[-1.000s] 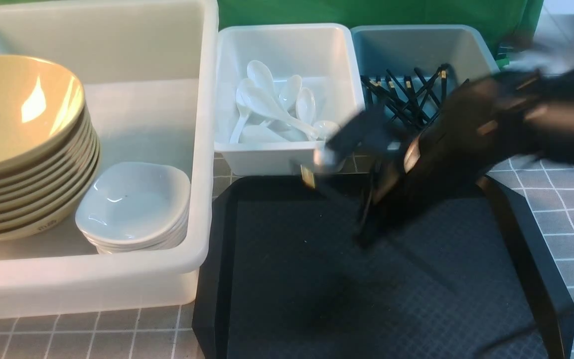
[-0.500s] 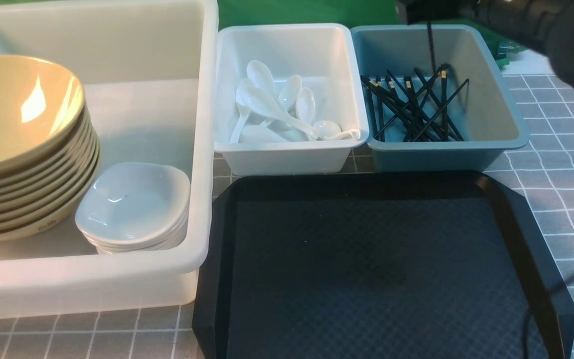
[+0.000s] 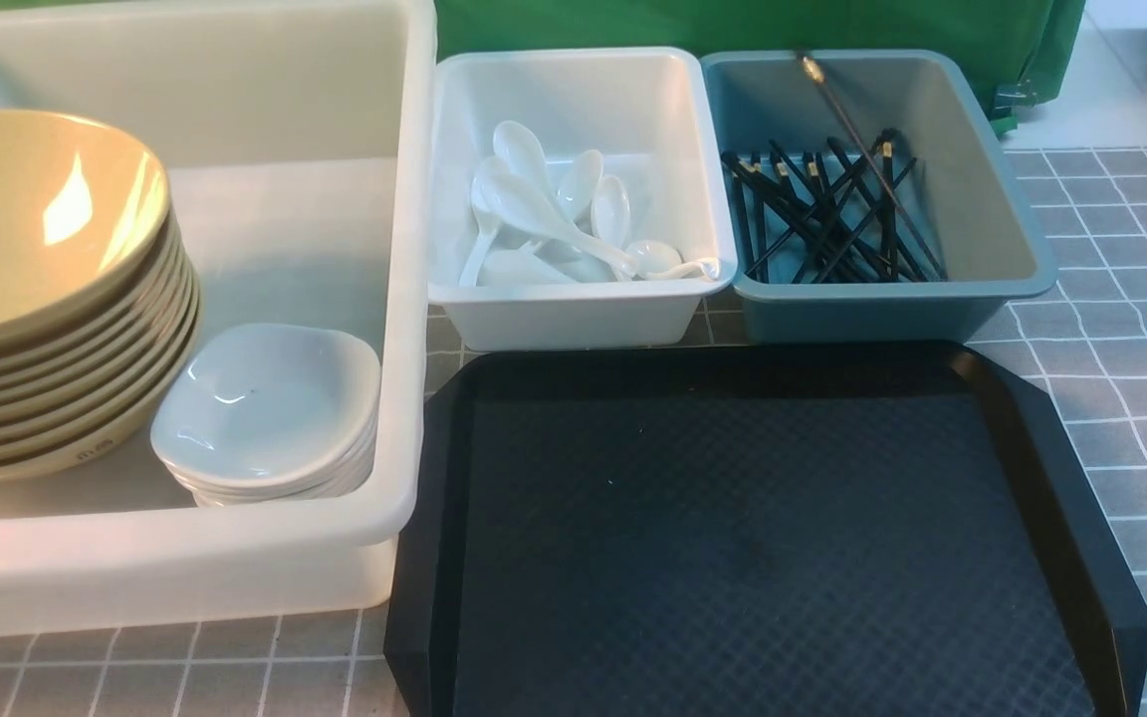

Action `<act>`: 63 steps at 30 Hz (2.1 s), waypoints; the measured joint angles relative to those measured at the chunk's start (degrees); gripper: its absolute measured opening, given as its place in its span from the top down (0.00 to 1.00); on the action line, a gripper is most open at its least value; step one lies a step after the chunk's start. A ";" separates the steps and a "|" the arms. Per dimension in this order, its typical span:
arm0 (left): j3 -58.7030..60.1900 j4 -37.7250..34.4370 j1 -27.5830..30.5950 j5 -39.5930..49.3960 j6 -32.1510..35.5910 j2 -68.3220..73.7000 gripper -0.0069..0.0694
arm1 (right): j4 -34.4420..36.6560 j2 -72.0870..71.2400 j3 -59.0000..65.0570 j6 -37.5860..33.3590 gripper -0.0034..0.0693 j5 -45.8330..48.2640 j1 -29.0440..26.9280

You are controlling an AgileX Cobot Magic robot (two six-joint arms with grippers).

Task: On grey table put chopsticks spoon bowls plates into blue grey white boxes.

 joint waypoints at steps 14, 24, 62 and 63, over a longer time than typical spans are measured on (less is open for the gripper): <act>0.00 0.00 0.00 0.00 0.00 0.00 0.92 | 0.32 -43.67 65.37 2.67 0.91 -39.09 0.01; 0.00 0.00 0.00 0.00 0.00 0.00 0.92 | 0.34 -54.48 82.12 2.04 0.90 -25.70 0.01; 0.06 -0.05 0.00 0.14 0.00 0.00 0.92 | -2.22 -65.90 82.21 12.85 0.87 -14.93 -20.14; 0.06 -0.05 0.00 0.14 0.00 0.00 0.92 | -2.22 -65.90 82.21 12.84 0.86 -14.93 -20.14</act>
